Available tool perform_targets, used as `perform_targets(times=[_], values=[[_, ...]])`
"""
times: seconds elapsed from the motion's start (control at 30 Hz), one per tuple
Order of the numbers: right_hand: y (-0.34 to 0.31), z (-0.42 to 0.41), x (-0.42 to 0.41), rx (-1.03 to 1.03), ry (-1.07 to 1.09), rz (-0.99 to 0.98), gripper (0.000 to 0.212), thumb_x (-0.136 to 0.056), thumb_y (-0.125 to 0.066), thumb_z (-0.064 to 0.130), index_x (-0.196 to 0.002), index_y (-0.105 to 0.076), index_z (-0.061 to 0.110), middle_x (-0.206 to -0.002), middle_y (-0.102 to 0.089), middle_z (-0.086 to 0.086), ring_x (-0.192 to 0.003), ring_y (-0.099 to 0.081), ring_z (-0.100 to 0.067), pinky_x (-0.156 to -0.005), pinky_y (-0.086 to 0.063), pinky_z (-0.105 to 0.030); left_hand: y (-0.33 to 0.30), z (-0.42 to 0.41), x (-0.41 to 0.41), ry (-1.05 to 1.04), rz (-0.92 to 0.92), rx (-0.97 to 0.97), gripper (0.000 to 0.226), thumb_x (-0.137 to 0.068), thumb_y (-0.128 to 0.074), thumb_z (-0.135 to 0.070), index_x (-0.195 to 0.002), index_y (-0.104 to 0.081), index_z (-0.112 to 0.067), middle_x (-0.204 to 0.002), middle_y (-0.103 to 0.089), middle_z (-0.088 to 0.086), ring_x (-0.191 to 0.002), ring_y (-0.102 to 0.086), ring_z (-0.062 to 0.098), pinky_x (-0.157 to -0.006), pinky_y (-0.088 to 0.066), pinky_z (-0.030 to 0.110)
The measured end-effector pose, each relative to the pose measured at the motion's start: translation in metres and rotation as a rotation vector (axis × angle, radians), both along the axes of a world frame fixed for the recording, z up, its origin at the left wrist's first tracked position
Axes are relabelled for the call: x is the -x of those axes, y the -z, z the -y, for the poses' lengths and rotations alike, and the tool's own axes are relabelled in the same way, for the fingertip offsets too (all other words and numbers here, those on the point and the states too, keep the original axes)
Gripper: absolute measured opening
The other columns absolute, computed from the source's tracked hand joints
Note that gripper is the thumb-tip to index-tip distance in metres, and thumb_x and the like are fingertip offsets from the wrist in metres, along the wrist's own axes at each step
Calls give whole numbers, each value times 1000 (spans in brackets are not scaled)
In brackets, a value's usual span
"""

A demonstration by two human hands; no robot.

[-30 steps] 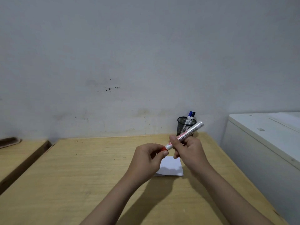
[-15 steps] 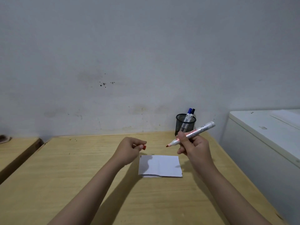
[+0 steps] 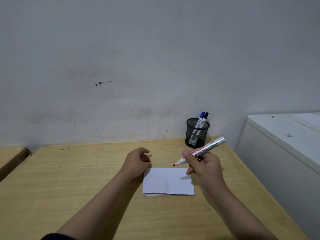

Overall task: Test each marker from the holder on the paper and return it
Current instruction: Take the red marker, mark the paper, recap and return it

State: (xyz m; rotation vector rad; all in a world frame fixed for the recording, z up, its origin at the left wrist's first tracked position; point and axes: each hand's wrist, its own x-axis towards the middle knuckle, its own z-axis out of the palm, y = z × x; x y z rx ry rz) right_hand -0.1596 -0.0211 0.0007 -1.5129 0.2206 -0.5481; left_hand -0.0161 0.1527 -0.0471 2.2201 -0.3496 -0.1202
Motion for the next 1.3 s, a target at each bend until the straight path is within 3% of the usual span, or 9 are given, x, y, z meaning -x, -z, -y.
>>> perform_targets(times=[0.1, 0.23, 0.3, 0.4, 0.53, 0.87, 1.1, 1.3], values=[[3, -7, -7, -72, -41, -10, 16, -77, -75, 17, -67, -66, 7, -46, -54, -5, -42, -51, -14, -53, -48, -30, 0, -11, 8, -67, 7, 131, 22, -87, -59, -8, -107, -57, -15, -95, -66, 4, -78, -65, 8, -57, -45, 13], [8, -20, -22, -157, -86, -24, 19, -76, -74, 8, -64, -59, 6, -48, -57, -7, -45, -55, -15, -52, -54, -34, -2, -32, 35, -71, 30, 214, 8, -82, -67, -14, -89, -65, -18, -85, -68, 1, -77, -63, 16, -55, -46, 13], [12, -28, -31, -185, -108, -54, 19, -77, -73, 7, -66, -58, 7, -53, -63, -6, -50, -60, -16, -53, -57, -33, 1, -42, 49, 30, 36, 161, 9, -75, -74, -18, -81, -69, -22, -83, -70, -3, -73, -63, 9, -60, -49, 14], [19, -43, -48, -211, -137, -150, 18, -80, -72, 8, -70, -57, 8, -62, -67, -9, -54, -63, -15, -51, -57, -29, 11, -51, 54, 136, 123, 27, 8, -69, -77, -26, -74, -72, -28, -83, -68, -9, -78, -63, 4, -73, -54, 26], [30, -57, -69, -110, -152, -268, 23, -75, -76, 14, -69, -55, 10, -65, -70, -12, -54, -65, -17, -58, -58, -37, 20, -50, 51, 171, 225, 0, 9, -66, -76, -33, -69, -72, -26, -80, -66, -12, -80, -62, 5, -75, -54, 34], [50, -68, -78, 79, -96, -201, 29, -79, -69, 7, -62, -45, 7, -70, -65, -37, -49, -66, -20, -47, -51, -33, 30, -50, 46, 196, 368, -68, 30, -68, -60, -53, -74, -74, -28, -83, -67, -19, -82, -58, 4, -77, -49, 41], [54, -67, -80, 105, -136, -195, 31, -81, -69, 8, -61, -45, 10, -69, -64, -36, -53, -67, -20, -48, -53, -31, 28, -51, 46, 192, 371, -78, 30, -67, -60, -56, -77, -74, -31, -80, -70, -17, -80, -59, 3, -75, -50, 40], [56, -67, -84, 117, -145, -214, 31, -80, -68, 7, -61, -44, 11, -60, -61, -20, -57, -67, -26, -47, -52, -30, 27, -51, 46, 203, 373, -76, 29, -66, -61, -55, -77, -73, -31, -73, -60, -30, -81, -60, 3, -75, -50, 42]])
